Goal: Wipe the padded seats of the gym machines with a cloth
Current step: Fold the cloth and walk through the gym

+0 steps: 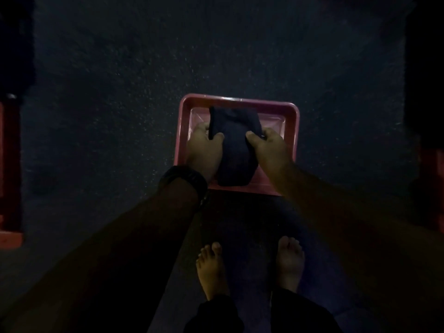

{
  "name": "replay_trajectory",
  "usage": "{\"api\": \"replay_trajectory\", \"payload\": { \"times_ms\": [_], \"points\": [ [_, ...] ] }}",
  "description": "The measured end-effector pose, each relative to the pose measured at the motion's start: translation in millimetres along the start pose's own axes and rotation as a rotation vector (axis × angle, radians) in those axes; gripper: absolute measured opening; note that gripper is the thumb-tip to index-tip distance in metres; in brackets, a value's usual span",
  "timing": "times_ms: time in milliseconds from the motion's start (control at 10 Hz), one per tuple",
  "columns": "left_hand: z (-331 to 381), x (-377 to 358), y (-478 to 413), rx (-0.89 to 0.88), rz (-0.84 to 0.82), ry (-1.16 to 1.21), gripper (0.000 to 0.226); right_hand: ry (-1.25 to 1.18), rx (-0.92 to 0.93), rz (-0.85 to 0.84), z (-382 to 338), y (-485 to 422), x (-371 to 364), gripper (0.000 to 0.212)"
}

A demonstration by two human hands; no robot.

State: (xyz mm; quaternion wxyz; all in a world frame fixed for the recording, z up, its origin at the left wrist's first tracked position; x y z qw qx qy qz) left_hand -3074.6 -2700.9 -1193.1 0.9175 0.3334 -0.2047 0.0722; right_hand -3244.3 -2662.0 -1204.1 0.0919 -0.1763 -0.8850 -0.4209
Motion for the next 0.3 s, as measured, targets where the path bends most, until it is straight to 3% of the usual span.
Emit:
{"api": "replay_trajectory", "payload": {
  "times_ms": [100,200,300],
  "points": [
    [-36.8,-25.6,-34.1,0.067,-0.055,-0.024,0.030,-0.013,-0.080,-0.003,34.1,-33.4,-16.6,0.037],
    [-60.6,-36.5,-55.8,0.111,-0.056,-0.138,0.045,0.003,-0.113,-0.026,53.4,-52.6,-29.1,0.054],
    [-66.0,-36.9,-57.0,0.143,-0.033,-0.150,0.046,0.016,-0.137,-0.010,60.3,-58.8,-32.5,0.062]
  ]
}}
Point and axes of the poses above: each hand's wrist, its own y-axis away from the middle knuckle, its own x-axis out of the back of the hand, z = x × y, the point moved 8 cm from there along -y, towards the middle knuckle, and after that the axes turned 9 degrees about z, right-handed, at the moved point
